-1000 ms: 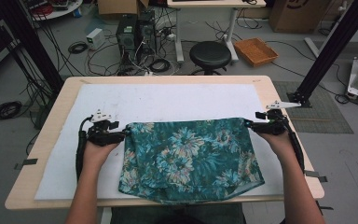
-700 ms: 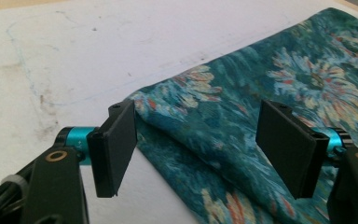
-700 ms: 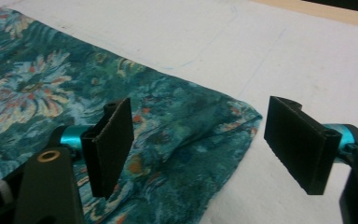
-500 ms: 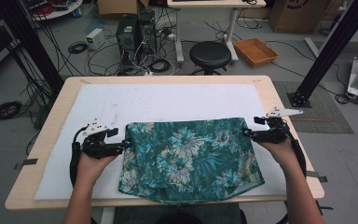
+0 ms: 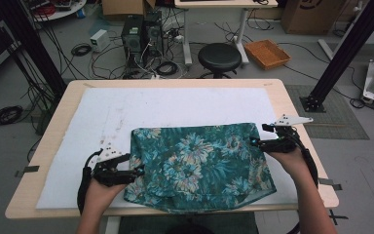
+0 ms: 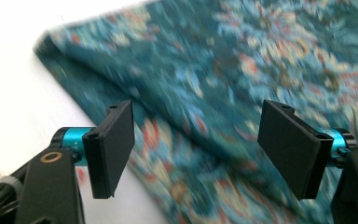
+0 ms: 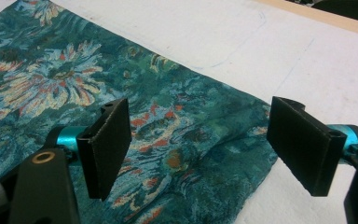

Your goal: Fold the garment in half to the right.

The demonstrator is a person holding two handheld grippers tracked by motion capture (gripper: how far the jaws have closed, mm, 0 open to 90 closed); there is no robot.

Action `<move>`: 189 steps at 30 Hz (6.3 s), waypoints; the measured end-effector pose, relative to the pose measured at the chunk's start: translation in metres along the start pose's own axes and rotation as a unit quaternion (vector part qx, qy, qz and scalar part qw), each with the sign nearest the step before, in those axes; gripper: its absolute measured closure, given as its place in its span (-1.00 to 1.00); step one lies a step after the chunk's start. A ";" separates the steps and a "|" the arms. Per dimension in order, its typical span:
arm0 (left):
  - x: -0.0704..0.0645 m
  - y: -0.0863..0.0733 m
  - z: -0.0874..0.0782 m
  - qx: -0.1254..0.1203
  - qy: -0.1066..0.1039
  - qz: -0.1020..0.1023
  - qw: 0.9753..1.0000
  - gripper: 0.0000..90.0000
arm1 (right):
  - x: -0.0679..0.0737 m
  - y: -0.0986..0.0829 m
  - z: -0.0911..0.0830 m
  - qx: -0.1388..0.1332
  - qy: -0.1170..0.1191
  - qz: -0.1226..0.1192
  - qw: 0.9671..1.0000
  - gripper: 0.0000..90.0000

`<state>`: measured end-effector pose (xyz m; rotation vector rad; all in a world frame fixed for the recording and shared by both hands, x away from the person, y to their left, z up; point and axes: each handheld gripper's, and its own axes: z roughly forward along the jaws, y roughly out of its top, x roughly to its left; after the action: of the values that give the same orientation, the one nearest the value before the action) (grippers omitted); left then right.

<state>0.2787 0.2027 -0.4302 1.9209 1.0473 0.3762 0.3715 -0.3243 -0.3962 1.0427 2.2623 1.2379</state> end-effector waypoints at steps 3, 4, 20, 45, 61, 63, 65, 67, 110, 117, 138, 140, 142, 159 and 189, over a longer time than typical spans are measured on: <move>-0.005 -0.012 -0.002 0.013 -0.006 -0.008 1.000 -0.39 | 0.002 0.000 0.002 0.000 0.004 -0.005 1.000 -0.50; -0.006 -0.015 -0.003 0.016 -0.005 -0.012 1.000 -0.40 | 0.003 0.001 0.002 0.001 0.004 -0.005 1.000 -0.50; -0.030 -0.031 0.014 0.002 -0.061 -0.050 0.997 -0.41 | 0.002 0.005 0.018 0.012 0.007 -0.002 1.000 -0.50; -0.076 -0.049 -0.004 0.015 0.016 0.068 0.997 0.70 | 0.014 0.014 0.023 0.013 0.009 -0.012 1.000 -0.50; -0.042 -0.045 -0.023 -0.030 -0.072 -0.012 0.997 0.91 | 0.043 0.064 0.071 0.036 0.076 -0.060 0.995 -0.50; -0.043 -0.047 -0.020 -0.022 -0.068 -0.010 0.997 0.91 | 0.051 0.072 0.082 0.040 0.090 -0.068 0.993 -0.50; -0.044 -0.049 -0.016 -0.013 -0.062 -0.005 0.998 0.91 | 0.061 0.080 0.094 0.050 0.098 -0.076 0.991 -0.50; -0.046 -0.052 -0.013 -0.008 -0.056 -0.003 0.998 0.87 | 0.071 0.087 0.106 0.053 0.110 -0.085 0.989 -0.50; -0.050 -0.050 -0.003 0.001 -0.063 0.019 0.998 0.90 | 0.216 0.122 0.279 0.143 0.188 -0.174 0.956 -0.18; -0.050 -0.050 -0.003 0.001 -0.063 0.022 0.998 0.90 | 0.231 0.128 0.285 0.135 0.192 -0.194 0.952 0.25; -0.054 -0.011 -0.023 -0.049 -0.117 0.027 0.992 0.91 | 0.220 0.160 0.235 0.047 0.214 -0.191 0.957 0.93; -0.059 -0.001 -0.022 -0.047 -0.123 0.037 0.991 0.91 | 0.212 0.162 0.225 0.039 0.211 -0.184 0.959 0.93; -0.064 0.010 -0.021 -0.043 -0.128 0.048 0.990 0.91 | 0.203 0.164 0.214 0.032 0.205 -0.182 0.961 0.92; -0.124 0.080 0.028 -0.005 -0.195 0.126 0.973 0.90 | 0.121 0.149 0.129 -0.023 0.164 -0.141 0.976 0.92; -0.196 0.118 0.139 0.041 -0.261 0.162 0.951 0.90 | 0.016 0.084 0.064 -0.002 0.071 -0.066 0.995 0.92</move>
<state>0.3082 -0.0594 -0.3837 2.1103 0.4064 -0.0069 0.4368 -0.2472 -0.3615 0.8116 2.3916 1.2969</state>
